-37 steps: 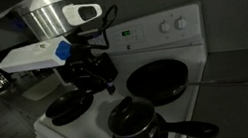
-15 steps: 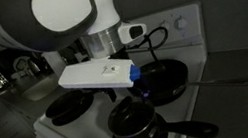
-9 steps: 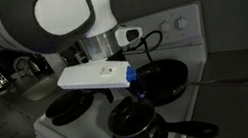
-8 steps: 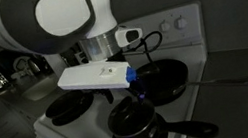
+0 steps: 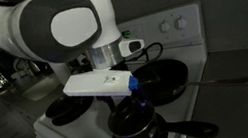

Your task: Remove the lid from the small pot and put it on the stove

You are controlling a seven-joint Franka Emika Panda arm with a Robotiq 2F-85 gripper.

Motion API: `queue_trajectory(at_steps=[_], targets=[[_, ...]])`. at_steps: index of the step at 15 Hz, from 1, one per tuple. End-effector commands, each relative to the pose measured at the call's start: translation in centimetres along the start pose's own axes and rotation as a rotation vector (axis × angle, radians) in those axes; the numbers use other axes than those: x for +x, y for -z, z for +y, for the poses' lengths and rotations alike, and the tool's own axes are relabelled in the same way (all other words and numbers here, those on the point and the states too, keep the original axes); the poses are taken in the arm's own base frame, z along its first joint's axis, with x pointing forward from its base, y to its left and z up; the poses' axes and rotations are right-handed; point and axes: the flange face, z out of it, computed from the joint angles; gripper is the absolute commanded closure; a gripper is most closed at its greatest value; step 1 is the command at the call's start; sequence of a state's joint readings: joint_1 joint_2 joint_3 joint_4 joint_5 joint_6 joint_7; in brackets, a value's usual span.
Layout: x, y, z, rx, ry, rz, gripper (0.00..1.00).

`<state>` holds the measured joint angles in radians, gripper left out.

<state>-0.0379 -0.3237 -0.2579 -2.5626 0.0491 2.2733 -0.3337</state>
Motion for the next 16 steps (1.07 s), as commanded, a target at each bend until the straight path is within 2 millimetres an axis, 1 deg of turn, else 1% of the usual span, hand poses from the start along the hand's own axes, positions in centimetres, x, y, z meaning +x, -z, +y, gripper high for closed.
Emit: queue_trajectory(at_steps=[1, 2, 4, 5, 6, 7, 8, 10, 11, 12, 16], targets=[[0.67, -0.51, 0.28, -0.017, -0.03, -0.015, 0.0], [0.68, -0.52, 0.3, -0.021, -0.035, -0.014, 0.19], [0.74, -0.57, 0.35, -0.018, -0.051, -0.017, 0.34], [0.76, -0.66, 0.37, -0.017, -0.059, -0.022, 0.43], [0.8, -0.56, 0.44, -0.017, -0.067, -0.022, 0.48], [0.82, -0.5, 0.47, -0.019, -0.073, -0.021, 0.56], [0.87, -0.35, 0.46, -0.021, -0.079, -0.02, 0.62], [1.09, -0.12, 0.15, -0.027, -0.091, -0.018, 0.74], [1.17, -0.07, -0.07, -0.03, -0.095, -0.017, 0.82], [1.2, -0.09, -0.18, -0.033, -0.1, -0.02, 0.85], [1.39, 0.04, -0.49, -0.052, -0.104, -0.025, 0.85]])
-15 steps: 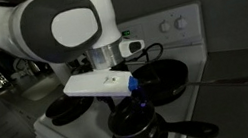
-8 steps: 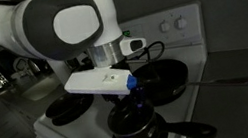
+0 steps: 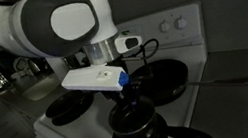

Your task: Remove the lid from the small pot and put it on the stove

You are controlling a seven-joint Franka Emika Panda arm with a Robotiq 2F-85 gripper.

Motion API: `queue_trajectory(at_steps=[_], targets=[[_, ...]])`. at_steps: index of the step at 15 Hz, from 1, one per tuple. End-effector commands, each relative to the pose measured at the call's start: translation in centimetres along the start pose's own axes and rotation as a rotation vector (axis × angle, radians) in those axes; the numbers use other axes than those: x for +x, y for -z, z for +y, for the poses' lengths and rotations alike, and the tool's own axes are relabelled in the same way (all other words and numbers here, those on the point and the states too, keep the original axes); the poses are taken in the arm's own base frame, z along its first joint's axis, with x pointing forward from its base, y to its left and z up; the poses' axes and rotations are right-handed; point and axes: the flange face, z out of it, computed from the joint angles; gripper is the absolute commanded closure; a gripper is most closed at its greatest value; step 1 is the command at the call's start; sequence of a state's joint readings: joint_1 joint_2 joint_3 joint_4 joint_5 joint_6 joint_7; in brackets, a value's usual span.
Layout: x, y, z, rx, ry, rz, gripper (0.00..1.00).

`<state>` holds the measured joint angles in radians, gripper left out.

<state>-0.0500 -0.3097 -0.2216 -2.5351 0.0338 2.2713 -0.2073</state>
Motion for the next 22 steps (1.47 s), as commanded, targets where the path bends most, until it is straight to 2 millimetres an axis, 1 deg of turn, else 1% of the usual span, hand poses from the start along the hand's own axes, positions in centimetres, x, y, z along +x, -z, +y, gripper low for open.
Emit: queue_trajectory(at_steps=[1, 4, 6, 18, 20, 22], targets=[[0.5, -0.4, 0.1, -0.039, -0.008, -0.029, 0.85], [0.8, 0.1, -0.2, -0.086, 0.003, -0.023, 0.85], [1.2, 0.7, -0.4, -0.078, 0.003, -0.005, 0.85], [2.3, 2.0, -1.3, -0.077, 0.043, 0.024, 0.85], [2.8, 2.3, -1.9, -0.075, 0.059, 0.029, 0.85], [3.5, 2.9, -3.2, -0.082, 0.09, 0.04, 0.85]])
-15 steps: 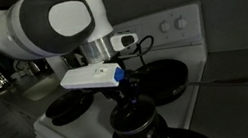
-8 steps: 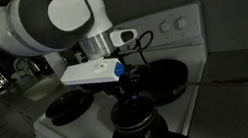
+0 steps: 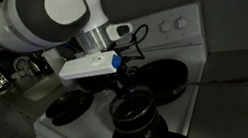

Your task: Remove the lid from the small pot and put it on the stove

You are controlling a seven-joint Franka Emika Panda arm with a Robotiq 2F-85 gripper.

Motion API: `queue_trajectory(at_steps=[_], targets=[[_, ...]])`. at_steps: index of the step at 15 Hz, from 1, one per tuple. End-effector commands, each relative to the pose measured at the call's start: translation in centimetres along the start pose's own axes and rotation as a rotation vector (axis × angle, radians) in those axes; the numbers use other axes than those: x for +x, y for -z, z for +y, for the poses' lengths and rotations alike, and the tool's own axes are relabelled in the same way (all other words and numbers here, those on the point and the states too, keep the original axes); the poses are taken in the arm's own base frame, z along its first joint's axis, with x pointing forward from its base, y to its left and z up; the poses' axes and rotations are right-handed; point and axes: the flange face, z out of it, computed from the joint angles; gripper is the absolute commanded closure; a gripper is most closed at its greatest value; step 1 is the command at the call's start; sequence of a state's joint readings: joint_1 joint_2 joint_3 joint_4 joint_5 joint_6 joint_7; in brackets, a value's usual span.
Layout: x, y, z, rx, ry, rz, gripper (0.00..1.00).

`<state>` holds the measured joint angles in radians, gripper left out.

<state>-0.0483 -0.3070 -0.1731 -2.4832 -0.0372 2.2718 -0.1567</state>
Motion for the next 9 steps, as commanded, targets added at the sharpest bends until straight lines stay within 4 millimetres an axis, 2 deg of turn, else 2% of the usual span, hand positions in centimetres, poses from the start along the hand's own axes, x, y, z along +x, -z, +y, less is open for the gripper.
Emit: queue_trajectory(at_steps=[1, 4, 9], targets=[[2.2, 1.1, -2.1, -0.009, 0.067, 0.008, 0.85], [3.4, 1.7, -4.9, 0.001, 0.131, 0.013, 0.85], [4.9, 2.4, -11.0, 0.029, 0.219, -0.02, 0.85]])
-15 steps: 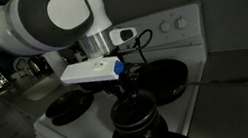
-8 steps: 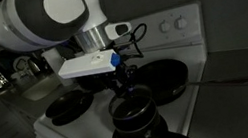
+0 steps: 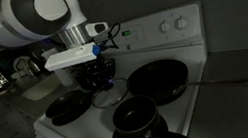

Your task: Remove the lid from the small pot and put it on the stove

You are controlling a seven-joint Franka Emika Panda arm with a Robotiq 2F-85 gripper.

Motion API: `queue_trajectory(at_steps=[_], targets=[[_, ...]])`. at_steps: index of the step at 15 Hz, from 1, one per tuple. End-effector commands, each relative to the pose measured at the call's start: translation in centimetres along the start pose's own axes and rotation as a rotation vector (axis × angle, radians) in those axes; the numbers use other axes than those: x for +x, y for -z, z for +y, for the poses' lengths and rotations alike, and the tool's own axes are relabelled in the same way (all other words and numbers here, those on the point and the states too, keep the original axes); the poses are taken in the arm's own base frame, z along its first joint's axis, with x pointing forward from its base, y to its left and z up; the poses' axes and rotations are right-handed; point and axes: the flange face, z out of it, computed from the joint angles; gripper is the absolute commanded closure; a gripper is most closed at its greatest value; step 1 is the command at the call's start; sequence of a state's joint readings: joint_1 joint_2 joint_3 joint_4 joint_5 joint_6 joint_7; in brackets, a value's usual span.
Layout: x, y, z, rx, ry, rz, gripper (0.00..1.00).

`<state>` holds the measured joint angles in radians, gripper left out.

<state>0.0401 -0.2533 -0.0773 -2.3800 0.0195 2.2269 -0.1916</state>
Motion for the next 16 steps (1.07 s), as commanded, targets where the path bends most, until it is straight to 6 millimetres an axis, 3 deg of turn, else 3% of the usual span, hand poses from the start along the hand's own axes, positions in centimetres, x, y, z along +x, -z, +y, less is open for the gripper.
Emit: queue_trajectory(at_steps=[1, 5, 8, 12, 16], targets=[[2.3, 0.7, -3.6, 0.01, 0.04, -0.03, 0.85], [3.8, 0.7, -8.6, 0.023, -0.06, -0.022, 0.85], [4.0, -1.1, -12.0, -0.003, -0.148, -0.03, 0.85], [2.5, -2.9, -13.0, -0.007, -0.253, -0.055, 0.85], [1.5, -4.9, -12.4, 0.018, -0.335, -0.019, 0.85]])
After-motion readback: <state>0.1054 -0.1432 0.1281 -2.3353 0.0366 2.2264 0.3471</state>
